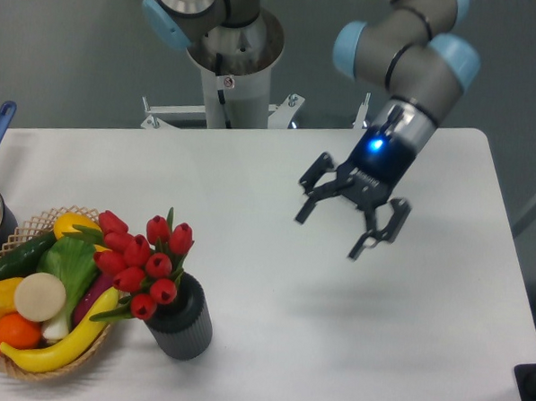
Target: Insert the flowers into the vase
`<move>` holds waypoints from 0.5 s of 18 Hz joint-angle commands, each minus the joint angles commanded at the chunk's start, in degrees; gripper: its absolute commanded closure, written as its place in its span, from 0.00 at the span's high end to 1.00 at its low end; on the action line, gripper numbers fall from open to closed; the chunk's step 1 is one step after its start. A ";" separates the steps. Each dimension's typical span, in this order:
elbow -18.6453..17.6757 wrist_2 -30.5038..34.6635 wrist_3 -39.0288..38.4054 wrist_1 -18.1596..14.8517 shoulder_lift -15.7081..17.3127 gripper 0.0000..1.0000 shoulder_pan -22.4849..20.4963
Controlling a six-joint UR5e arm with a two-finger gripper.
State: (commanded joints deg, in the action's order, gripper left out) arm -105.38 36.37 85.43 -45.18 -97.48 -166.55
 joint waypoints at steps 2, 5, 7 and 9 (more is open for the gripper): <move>0.44 2.55 -0.18 -0.09 1.85 1.00 -1.84; 2.19 8.26 0.35 -0.44 3.78 1.00 -4.40; 2.55 14.31 1.74 -1.40 5.36 1.00 -4.57; 2.64 21.16 6.65 -3.50 6.25 1.00 -4.57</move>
State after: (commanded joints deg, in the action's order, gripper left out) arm -102.74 57.54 92.08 -48.68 -91.23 -171.12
